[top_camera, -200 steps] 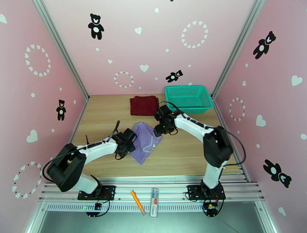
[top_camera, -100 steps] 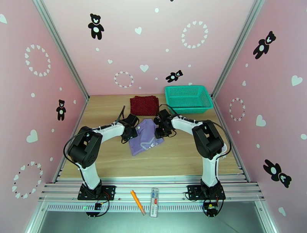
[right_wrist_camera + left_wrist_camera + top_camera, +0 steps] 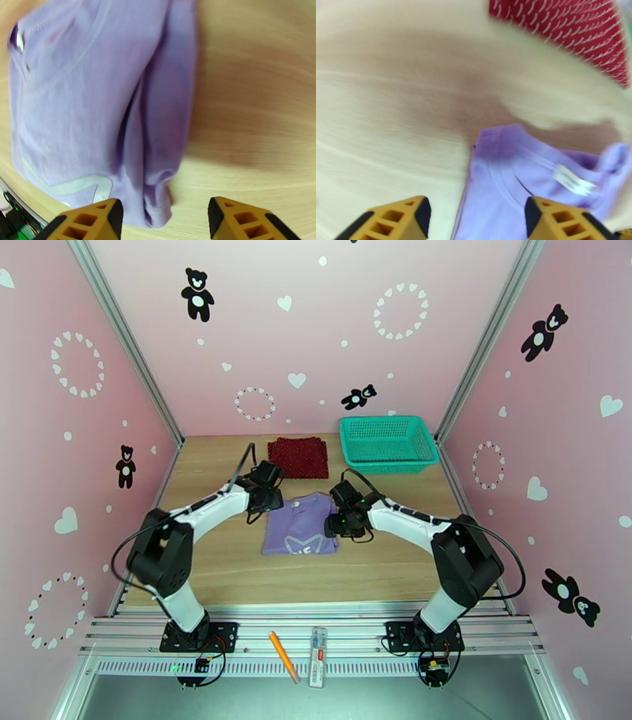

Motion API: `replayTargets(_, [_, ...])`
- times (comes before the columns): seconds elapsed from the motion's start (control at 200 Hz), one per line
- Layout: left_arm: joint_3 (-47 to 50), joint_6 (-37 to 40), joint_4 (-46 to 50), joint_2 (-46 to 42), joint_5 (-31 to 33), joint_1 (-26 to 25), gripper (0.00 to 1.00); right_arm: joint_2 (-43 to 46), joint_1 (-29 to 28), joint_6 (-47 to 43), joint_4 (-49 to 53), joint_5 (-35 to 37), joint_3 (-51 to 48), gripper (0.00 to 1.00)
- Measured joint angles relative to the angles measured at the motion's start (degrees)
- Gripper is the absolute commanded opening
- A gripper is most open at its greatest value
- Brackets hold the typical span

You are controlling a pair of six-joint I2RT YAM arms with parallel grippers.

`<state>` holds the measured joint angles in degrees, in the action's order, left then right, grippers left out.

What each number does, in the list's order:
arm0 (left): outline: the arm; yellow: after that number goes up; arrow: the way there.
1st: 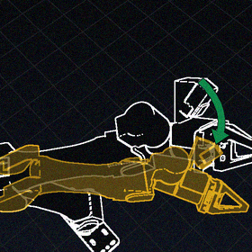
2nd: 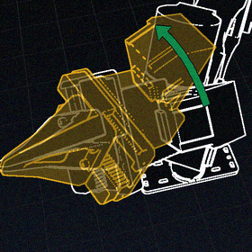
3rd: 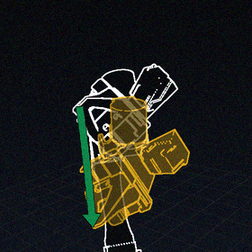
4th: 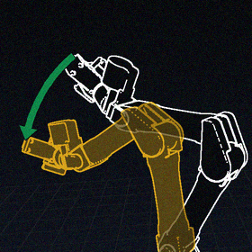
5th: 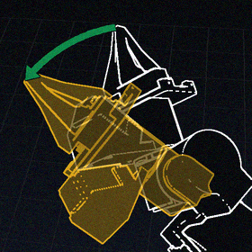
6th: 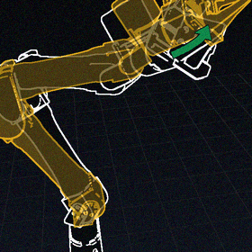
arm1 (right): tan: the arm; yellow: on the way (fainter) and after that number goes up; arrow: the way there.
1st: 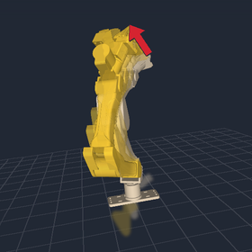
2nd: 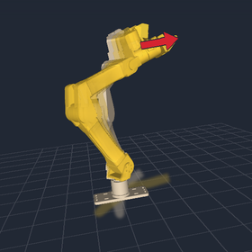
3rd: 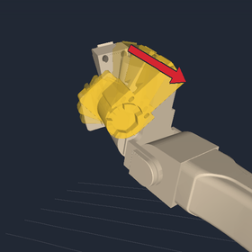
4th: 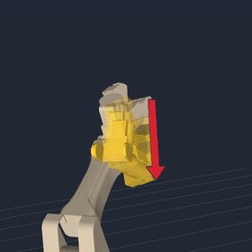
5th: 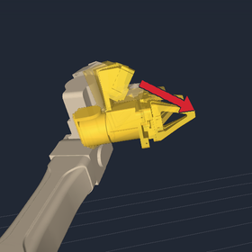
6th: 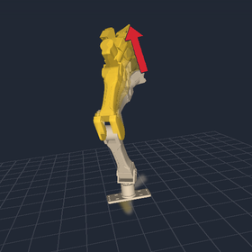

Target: Fold and stack the mixed laundry pile

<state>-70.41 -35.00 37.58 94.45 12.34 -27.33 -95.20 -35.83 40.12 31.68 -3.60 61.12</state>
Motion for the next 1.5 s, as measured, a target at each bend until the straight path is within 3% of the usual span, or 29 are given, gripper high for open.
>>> replayTargets(0.17, [0.4,-0.8,1.7,-3.7,-1.0,0.2,0.75,-0.8,0.6,0.7,-0.3,-0.5,2.0,0.61])
replayTargets(0.545, [7.6,-4.5,-3.5,9.4,-8.4,0.2,0.75,-9.8,0.5,3.4,-2.9,-2.0,4.0,0.60])
replayTargets(0.681, [7.7,-5.4,-3.9,9.6,-8.7,0.3,0.72,-9.9,0.4,4.3,-4.6,-1.9,2.7,0.47])
replayTargets(0.756, [8.0,-5.8,-4.2,9.6,-8.3,0.3,0.59,-9.9,0.5,5.2,-5.0,-1.2,2.2,0.32])
replayTargets(0.921, [9.5,-7.4,-7.8,9.4,-8.8,0.1,0.18,-9.5,0.6,6.2,-8.3,-1.4,0.6,0.06])
replayTargets(0.966, [10.0,-7.5,-10.0,9.4,-10.2,0.0,0.00,-9.3,0.5,6.7,-9.4,-1.7,0.2,0.00])
replayTargets(1.211, [12.8,-8.9,-17.7,8.3,-13.0,-0.1,0.00,-8.0,0.7,6.3,-12.6,-2.8,-1.9,0.00])
replayTargets(1.501, [14.1,-9.0,-15.5,5.5,-13.6,-0.4,0.00,-6.8,0.9,4.2,-9.8,-2.3,-0.5,0.00])
